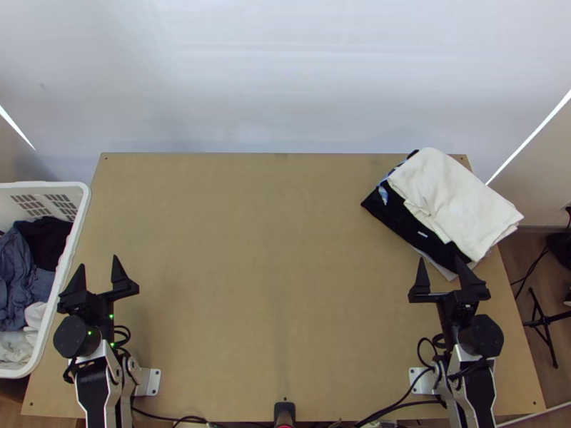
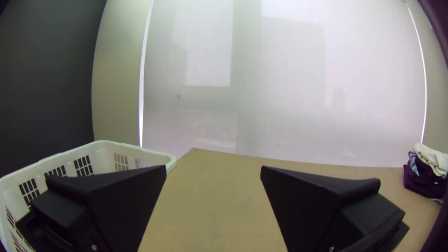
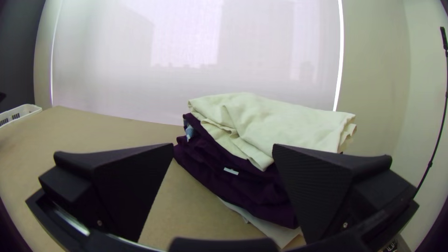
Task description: Fold the t-shirt
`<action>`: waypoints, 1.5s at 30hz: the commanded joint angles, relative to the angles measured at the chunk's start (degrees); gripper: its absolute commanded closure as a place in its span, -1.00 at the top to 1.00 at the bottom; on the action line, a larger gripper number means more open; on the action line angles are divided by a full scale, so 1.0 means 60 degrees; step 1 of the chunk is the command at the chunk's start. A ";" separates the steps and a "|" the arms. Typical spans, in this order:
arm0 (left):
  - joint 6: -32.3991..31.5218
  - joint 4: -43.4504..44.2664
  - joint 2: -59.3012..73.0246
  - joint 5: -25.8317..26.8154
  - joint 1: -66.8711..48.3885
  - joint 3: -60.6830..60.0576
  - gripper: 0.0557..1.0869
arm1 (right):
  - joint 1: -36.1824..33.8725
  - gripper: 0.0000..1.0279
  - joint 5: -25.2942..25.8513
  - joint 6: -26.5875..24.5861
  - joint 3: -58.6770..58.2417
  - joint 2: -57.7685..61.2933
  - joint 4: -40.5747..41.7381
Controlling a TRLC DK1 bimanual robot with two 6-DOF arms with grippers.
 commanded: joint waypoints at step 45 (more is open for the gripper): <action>0.0149 -0.0848 0.0910 -0.0015 0.0750 0.4719 0.90 | 0.0000 0.91 0.0004 0.0002 0.0002 0.0002 0.0001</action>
